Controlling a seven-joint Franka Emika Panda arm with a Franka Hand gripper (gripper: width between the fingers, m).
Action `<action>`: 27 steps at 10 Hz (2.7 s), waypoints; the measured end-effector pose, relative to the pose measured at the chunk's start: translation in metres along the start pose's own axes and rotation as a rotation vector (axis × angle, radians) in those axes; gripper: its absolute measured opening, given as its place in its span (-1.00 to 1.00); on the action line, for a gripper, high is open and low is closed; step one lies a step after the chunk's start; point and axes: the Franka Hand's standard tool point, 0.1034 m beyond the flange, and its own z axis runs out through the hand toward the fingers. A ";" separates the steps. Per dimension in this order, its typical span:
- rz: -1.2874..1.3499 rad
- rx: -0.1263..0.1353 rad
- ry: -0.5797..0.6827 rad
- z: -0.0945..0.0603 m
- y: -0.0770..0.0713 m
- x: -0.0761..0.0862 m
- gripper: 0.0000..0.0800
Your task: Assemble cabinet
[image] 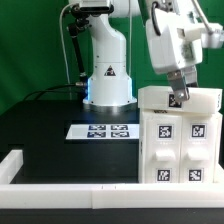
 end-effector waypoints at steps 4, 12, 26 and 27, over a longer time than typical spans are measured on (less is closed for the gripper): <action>-0.022 0.016 -0.029 -0.016 -0.001 -0.007 0.99; -0.959 -0.093 0.017 -0.018 -0.006 -0.019 0.99; -2.365 -0.231 0.012 -0.016 -0.009 -0.010 0.99; -2.486 -0.233 0.005 -0.015 -0.009 -0.010 0.99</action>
Offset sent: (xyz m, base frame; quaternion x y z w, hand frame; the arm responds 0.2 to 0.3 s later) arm 0.0000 0.0000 0.0000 0.0000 0.0000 0.0000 1.0000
